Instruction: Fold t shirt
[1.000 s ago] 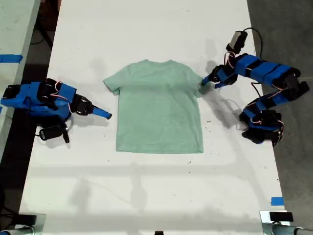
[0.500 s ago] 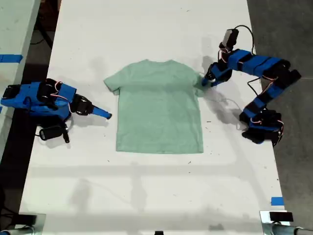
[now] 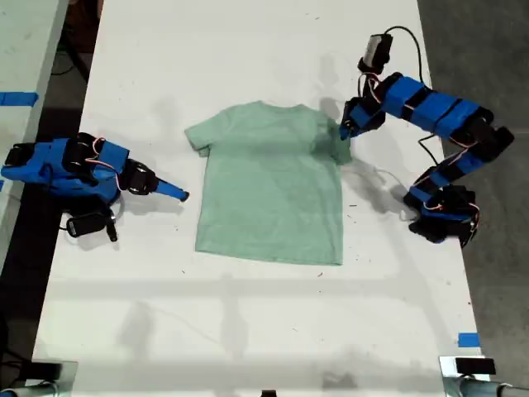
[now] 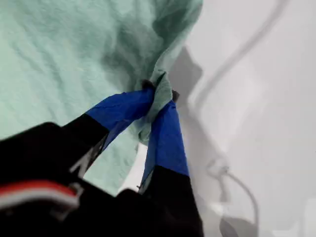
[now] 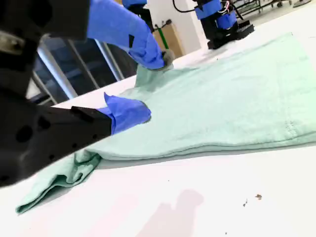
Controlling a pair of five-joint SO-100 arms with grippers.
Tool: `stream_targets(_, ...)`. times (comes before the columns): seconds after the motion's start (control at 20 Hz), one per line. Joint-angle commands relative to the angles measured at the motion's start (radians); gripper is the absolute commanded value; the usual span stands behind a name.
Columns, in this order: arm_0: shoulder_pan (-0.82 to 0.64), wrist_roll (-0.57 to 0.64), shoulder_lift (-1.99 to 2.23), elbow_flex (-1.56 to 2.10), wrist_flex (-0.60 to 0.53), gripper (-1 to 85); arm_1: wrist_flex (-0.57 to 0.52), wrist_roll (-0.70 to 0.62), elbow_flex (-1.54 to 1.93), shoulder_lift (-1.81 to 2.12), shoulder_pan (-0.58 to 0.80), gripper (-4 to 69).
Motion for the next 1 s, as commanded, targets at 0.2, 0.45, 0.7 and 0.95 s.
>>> stream_targets(0.2, 0.008, 0.006, 0.008, 0.040, -0.003, 13.1, 0.000, 0.043, -0.296, -0.009, -0.244, 2.2)
stream_targets(0.45, 0.008, 0.006, 0.008, 0.040, -0.003, 13.1, -0.100, 0.061, -0.417, -0.202, -0.356, 2.1)
stream_targets(0.7, 0.008, 0.006, 0.008, 0.040, -0.003, 13.1, -0.064, 0.048, -0.644, -0.456, -0.416, 2.5)
stream_targets(0.95, 0.008, 0.006, 0.008, 0.040, -0.003, 13.1, 0.026, 0.055, -0.732, -0.489, -0.416, 17.6)
